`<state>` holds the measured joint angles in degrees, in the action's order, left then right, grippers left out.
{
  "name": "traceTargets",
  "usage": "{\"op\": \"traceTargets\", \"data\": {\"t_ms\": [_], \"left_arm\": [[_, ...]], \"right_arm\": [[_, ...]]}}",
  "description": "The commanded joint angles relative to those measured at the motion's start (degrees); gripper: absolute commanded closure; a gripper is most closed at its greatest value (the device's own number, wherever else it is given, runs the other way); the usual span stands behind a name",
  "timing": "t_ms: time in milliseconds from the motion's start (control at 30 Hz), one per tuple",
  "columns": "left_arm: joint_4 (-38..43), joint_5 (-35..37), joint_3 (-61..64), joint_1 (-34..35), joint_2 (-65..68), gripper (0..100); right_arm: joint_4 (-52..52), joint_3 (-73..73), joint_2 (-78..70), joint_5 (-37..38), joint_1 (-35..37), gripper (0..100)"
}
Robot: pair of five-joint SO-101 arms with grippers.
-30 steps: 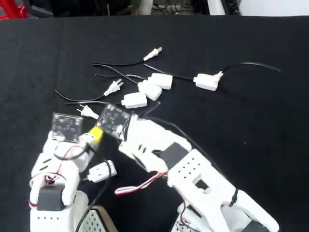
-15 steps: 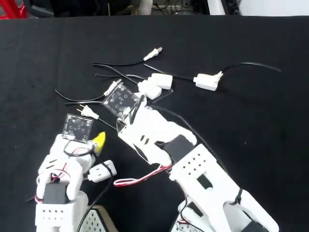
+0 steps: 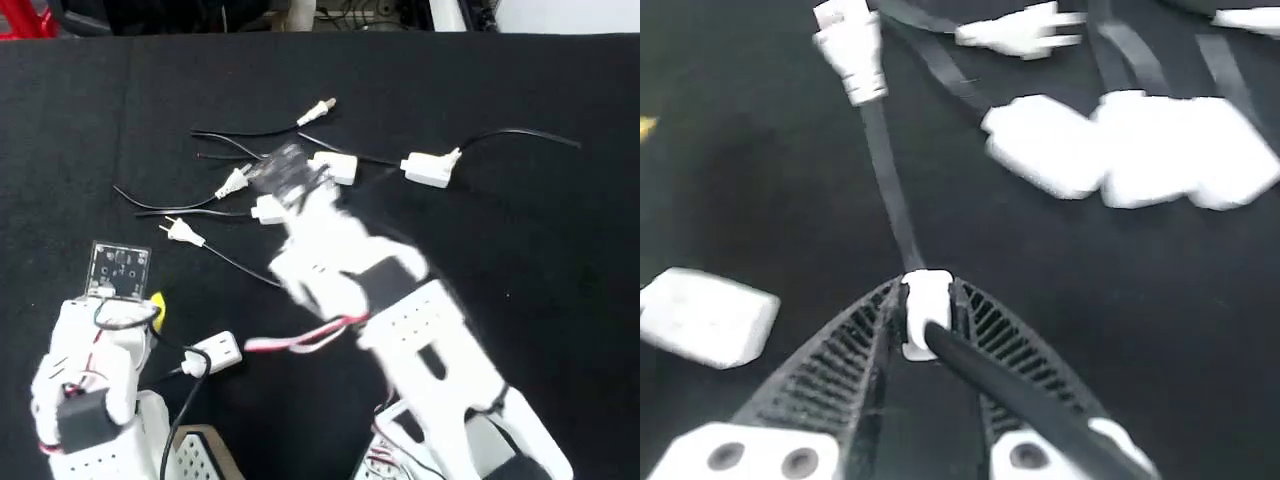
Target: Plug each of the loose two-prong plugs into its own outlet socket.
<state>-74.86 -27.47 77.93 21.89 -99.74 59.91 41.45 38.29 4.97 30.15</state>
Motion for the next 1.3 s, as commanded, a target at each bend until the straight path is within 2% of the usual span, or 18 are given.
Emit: {"op": "traceTargets", "data": {"t_ms": [0,133,267,400,533,700,1000,1167,1267], "left_arm": [[-4.66,-5.27,-17.63,-0.75,19.25,74],[-8.18,-13.8,-28.09,-6.99,41.32,74],[-9.93,-20.57,-29.93,-16.22,55.65,74],[-6.95,-23.21,-30.02,-19.38,59.69,74],[-2.29,-30.33,-28.18,-20.62,60.31,74],[-0.35,-37.19,-23.87,-24.75,60.31,71],[9.05,-37.19,-14.81,-26.59,60.31,68],[20.22,-29.71,-9.27,-26.59,60.31,68],[22.68,-26.81,-7.6,-26.68,60.31,68]], "right_arm": [[3.87,-6.37,-0.13,0.53,-6.24,98.7],[4.22,-6.81,-0.13,0.7,-9.14,98.7],[4.4,-7.69,-0.04,3.08,-12.75,98.7],[4.57,-8.48,-0.04,3.43,-15.21,98.7],[4.57,-8.48,-0.04,3.43,-15.21,98.7],[4.48,-8.31,-0.04,3.43,-15.21,98.7],[4.57,-8.22,-0.04,3.43,-15.21,98.7],[4.57,-8.13,-0.04,4.4,-15.21,98.7],[4.66,-8.13,-0.04,4.57,-15.21,98.7]]}}
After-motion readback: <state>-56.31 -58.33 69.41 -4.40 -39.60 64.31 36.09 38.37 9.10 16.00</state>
